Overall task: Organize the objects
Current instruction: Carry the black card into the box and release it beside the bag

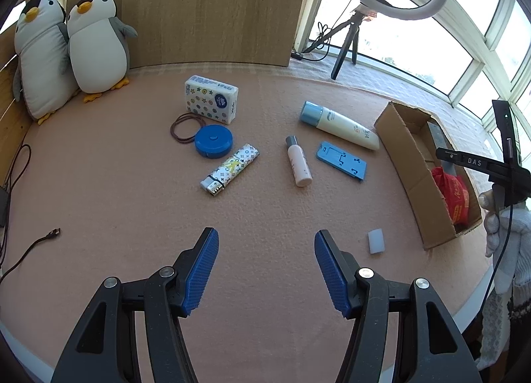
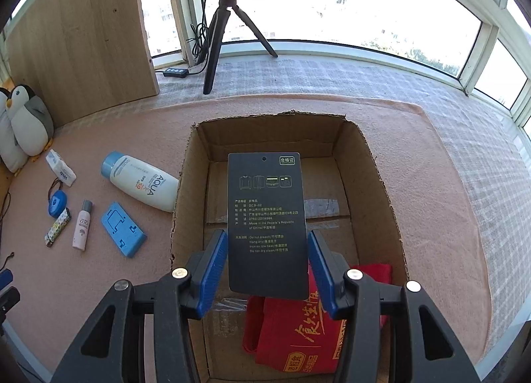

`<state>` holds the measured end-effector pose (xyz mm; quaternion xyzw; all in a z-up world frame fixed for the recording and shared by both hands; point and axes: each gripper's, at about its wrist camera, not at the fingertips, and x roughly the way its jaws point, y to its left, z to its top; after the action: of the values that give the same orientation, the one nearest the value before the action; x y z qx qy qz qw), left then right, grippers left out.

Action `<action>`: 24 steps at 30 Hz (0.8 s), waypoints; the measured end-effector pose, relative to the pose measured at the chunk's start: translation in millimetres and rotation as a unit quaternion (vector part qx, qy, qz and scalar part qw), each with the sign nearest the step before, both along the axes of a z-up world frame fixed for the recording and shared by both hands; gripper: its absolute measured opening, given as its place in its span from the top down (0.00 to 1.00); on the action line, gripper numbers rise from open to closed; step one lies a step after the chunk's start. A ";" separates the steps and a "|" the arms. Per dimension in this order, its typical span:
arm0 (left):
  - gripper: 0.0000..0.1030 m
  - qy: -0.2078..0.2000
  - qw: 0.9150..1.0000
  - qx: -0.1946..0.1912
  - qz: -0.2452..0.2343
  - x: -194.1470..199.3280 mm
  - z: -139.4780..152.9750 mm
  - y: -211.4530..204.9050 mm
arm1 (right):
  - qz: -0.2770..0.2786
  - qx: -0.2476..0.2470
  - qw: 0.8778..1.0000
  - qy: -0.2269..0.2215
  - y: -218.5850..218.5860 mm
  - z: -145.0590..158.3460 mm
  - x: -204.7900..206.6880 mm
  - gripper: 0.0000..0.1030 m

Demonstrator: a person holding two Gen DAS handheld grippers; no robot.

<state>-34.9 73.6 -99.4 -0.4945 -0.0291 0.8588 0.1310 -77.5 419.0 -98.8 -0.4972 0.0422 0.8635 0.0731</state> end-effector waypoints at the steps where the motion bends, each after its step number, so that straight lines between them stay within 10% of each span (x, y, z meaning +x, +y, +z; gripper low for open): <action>1: 0.38 0.000 1.000 0.000 0.001 -0.2 0.0 -0.7 | 0.001 0.000 1.000 -0.001 -0.1 -0.7 -0.7 0.56; 7: 0.38 0.001 1.000 0.001 0.003 -0.4 0.1 -4.8 | -0.001 0.007 1.000 0.001 -2.2 -1.0 -3.0 0.38; 24: 0.38 0.003 1.000 0.000 0.029 -1.0 1.5 -48.3 | -0.009 -0.004 0.999 0.034 -32.1 22.6 18.1 0.38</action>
<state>-36.0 25.3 -97.9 -0.4907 -0.0428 0.8638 0.1064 -59.3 387.0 -76.2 -0.4676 0.0522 0.8790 0.0773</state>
